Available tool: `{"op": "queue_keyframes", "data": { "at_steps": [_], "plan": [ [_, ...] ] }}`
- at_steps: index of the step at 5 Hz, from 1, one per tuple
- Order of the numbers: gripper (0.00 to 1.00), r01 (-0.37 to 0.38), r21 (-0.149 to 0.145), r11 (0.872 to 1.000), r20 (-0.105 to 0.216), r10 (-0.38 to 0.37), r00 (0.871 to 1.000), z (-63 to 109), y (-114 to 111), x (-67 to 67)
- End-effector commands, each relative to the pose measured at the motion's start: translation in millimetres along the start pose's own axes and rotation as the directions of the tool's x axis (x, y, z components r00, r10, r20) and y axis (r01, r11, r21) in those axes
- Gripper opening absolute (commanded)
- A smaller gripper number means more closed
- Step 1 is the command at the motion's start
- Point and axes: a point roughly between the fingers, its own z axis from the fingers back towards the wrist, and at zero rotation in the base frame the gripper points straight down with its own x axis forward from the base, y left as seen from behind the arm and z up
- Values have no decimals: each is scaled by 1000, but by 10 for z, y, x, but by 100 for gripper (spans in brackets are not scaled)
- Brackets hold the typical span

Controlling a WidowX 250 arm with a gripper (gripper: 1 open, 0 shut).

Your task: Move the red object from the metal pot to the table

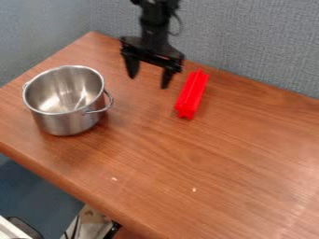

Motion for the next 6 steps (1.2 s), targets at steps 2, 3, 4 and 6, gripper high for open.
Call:
{"op": "queue_keyframes", "data": {
  "at_steps": [2,3,4,6],
  "plan": [
    [100,-7,5,1000,84,6,996,-140,-296,113],
    [100,52,-15,999,91,-51,995,-314,-377,133],
    [100,110,-12,994,105,-108,989,-370,-576,203],
    [100,220,-20,975,152,-215,965,-397,-1037,344]
  ]
}}
